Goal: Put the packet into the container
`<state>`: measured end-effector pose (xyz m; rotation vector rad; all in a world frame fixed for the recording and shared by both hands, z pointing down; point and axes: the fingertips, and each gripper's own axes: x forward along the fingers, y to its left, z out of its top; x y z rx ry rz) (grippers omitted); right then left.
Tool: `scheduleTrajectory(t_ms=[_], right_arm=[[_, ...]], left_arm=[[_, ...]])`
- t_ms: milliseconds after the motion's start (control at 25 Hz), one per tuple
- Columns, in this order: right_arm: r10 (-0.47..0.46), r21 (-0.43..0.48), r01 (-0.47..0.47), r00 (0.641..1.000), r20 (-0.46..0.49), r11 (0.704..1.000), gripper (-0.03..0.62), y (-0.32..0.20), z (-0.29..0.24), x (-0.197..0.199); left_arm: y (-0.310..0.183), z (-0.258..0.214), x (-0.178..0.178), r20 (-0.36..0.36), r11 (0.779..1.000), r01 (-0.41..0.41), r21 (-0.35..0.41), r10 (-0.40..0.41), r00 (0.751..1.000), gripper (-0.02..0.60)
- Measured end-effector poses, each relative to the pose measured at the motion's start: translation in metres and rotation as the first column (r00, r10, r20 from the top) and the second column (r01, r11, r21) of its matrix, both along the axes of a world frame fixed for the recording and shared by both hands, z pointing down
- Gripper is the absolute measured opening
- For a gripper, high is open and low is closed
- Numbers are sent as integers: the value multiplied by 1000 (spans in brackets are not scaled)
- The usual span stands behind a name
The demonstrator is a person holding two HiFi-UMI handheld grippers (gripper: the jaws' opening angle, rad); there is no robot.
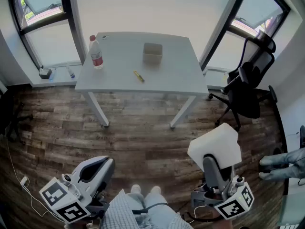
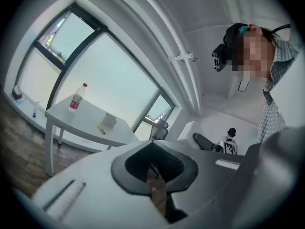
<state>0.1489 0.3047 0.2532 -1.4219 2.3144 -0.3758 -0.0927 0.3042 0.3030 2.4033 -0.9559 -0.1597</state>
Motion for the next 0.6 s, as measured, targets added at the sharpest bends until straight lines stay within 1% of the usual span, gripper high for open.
scheduleTrajectory(t_ms=[160,320,480,600], right_arm=[[12,-2,-12,1000,21,1000,284,6,0,4],[28,1,-28,999,23,1000,284,9,-1,7],[32,-4,-32,999,24,999,284,7,-2,4],[55,-10,-55,998,0,998,284,5,0,1]], left_arm=[[1,-7,-2,-22,1000,6,11,-5,1000,3],[-1,-10,-5,1,999,16,28,-16,1000,3],[-5,-12,-8,4,999,21,36,-21,1000,3],[-8,-10,-13,-4,999,22,30,-22,1000,3]])
